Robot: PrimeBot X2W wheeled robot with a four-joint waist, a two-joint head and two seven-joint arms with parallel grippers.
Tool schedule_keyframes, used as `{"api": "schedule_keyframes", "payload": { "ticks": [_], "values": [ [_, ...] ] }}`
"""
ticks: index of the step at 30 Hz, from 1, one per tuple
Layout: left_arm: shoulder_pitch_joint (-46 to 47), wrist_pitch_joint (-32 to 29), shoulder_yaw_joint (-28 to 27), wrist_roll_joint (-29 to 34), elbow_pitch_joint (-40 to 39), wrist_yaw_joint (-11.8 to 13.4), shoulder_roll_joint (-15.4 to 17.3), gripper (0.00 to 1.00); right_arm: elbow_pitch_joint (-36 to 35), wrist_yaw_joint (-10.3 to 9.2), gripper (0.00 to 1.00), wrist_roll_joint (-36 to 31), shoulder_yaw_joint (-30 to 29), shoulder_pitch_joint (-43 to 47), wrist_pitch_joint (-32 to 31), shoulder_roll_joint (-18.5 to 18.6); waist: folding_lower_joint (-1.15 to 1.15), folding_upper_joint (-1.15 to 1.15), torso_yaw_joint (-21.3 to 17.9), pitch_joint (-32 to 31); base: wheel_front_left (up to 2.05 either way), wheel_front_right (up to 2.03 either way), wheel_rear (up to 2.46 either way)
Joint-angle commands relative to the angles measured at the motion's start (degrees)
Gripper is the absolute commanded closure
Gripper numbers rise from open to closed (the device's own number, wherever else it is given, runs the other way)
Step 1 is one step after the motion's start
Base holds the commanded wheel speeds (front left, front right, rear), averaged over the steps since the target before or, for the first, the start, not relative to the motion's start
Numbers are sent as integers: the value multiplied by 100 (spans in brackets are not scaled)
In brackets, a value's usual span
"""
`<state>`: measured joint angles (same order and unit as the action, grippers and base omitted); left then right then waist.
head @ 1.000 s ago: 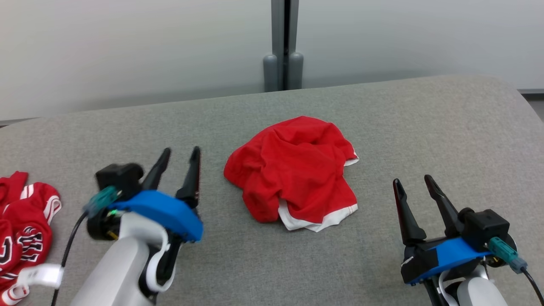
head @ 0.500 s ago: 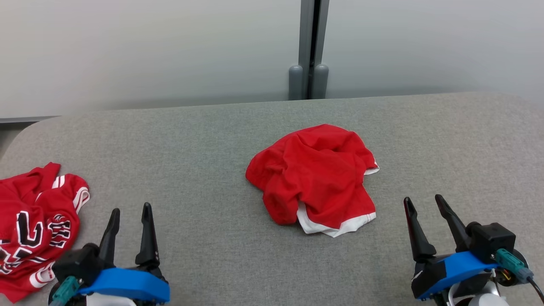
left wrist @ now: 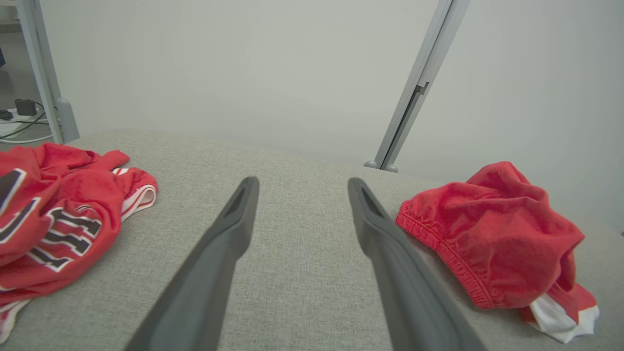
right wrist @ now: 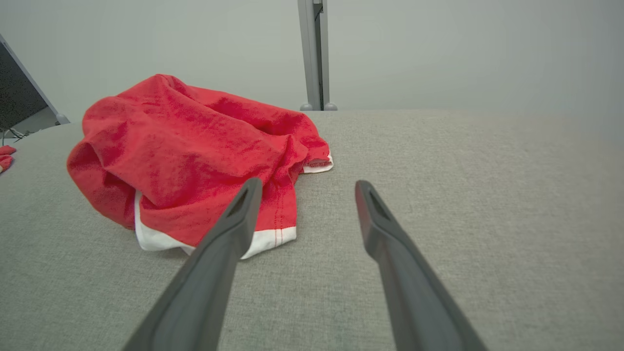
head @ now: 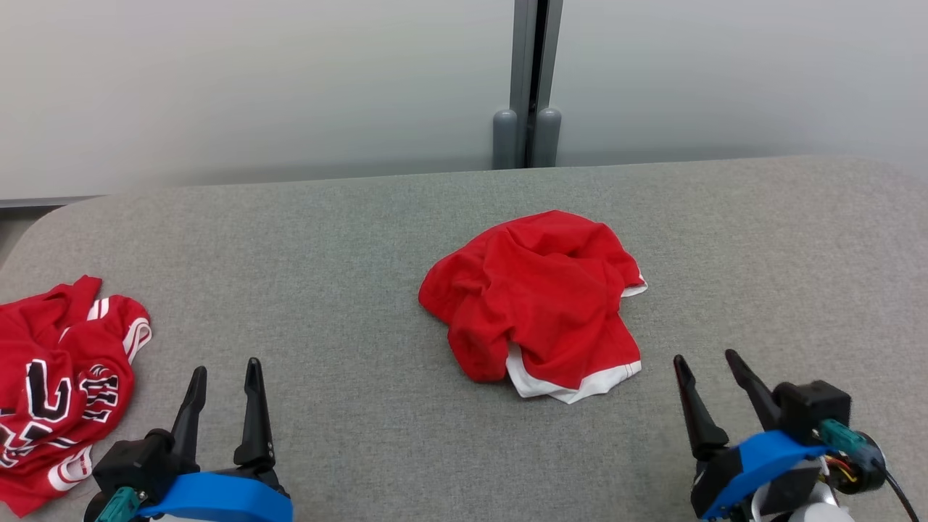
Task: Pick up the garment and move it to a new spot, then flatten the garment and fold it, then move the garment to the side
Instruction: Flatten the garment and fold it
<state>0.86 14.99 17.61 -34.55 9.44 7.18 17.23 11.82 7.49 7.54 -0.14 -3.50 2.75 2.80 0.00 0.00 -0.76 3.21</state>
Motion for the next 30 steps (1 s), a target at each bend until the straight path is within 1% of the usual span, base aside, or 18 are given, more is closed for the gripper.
{"api": "schedule_keyframes", "payload": {
  "ticks": [1,4,6,9,13,14,18,19,20,22,25,27,30],
  "values": [
    [-14,27,3,8,6,-28,3,0,53,1,0,-50,59,-162,-152,17,0,0,14,34,0,0,0],
    [85,-6,25,31,-18,-45,35,0,269,1,0,-104,198,-439,-555,18,0,0,58,134,0,0,0],
    [163,-21,25,33,-18,-66,71,0,521,1,0,-29,275,-682,-716,18,0,0,105,240,0,0,0],
    [288,-55,65,70,-30,-77,80,0,1096,1,0,-28,243,-1091,-916,19,0,0,202,406,0,0,0],
    [468,-71,117,91,7,-143,58,0,1918,1,0,-226,141,-1588,-1028,14,0,0,353,608,0,0,0],
    [526,-80,134,96,20,-155,44,0,2122,1,0,-346,151,-1704,-1043,15,0,0,386,657,0,0,0],
    [687,-90,190,103,90,-177,-23,0,2900,1,0,-377,221,-1998,-1141,15,0,0,504,753,0,0,0],
    [716,-87,194,98,107,-185,-32,0,3072,1,23,-325,250,-2037,-1157,12,0,0,524,762,0,0,0],
    [736,-80,183,90,129,-184,-35,0,3168,2,100,-313,303,-2081,-1082,6,0,0,539,755,0,0,0],
    [741,-63,156,75,154,-193,-33,0,3249,3,100,-151,362,-2163,-993,-9,0,0,562,724,0,0,0],
    [660,-44,117,52,212,-175,-29,0,2953,2,100,158,519,-2370,-780,4,0,0,563,630,0,0,0],
    [591,-32,91,35,240,-161,-31,0,2550,2,100,334,705,-2479,-718,8,0,0,547,539,0,0,0],
    [527,-28,75,6,255,-156,-52,0,1702,2,100,581,1059,-2574,-805,8,0,0,520,419,0,0,0]
  ]
}}
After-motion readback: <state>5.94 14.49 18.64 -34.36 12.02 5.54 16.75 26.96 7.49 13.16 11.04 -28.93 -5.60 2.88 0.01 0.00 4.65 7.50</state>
